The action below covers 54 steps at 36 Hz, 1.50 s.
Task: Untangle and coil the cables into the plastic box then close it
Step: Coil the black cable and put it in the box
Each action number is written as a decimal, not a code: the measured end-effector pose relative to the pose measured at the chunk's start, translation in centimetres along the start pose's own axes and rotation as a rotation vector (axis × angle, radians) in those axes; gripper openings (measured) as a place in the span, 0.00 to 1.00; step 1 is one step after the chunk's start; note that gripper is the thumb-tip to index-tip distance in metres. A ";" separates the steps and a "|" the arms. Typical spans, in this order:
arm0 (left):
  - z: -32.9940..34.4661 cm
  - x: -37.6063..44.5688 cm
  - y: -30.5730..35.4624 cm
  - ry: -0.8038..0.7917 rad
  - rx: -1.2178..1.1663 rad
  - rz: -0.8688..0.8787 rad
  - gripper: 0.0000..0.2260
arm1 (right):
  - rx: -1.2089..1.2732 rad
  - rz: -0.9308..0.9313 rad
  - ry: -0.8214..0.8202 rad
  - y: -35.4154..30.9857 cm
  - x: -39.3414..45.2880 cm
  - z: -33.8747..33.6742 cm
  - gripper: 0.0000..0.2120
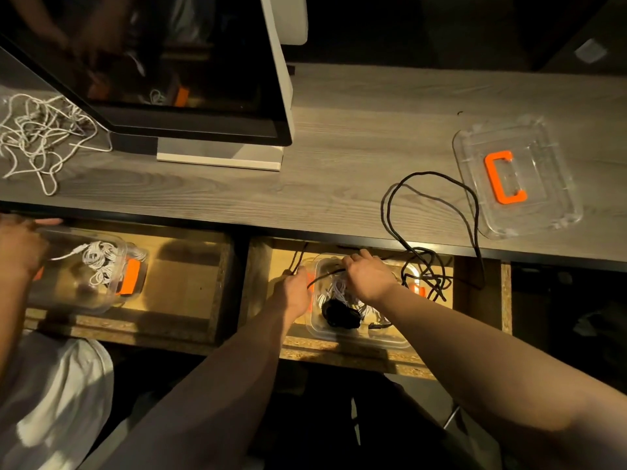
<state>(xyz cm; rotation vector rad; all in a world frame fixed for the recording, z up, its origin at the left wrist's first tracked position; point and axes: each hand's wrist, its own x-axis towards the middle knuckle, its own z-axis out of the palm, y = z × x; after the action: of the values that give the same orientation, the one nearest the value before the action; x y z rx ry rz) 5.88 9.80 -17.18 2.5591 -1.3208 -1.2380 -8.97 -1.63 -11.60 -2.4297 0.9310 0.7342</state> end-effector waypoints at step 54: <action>-23.1 -16.1 26.5 0.229 -0.732 0.711 0.18 | 1.181 0.209 0.895 7.4 -19.3 -22.6 0.09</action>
<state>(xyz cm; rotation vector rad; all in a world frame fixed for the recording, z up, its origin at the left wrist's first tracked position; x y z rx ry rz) -2.74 -3.72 18.04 1.4863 -1.2351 -0.9781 -19.21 -10.20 15.96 -1.4767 1.3748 -0.7912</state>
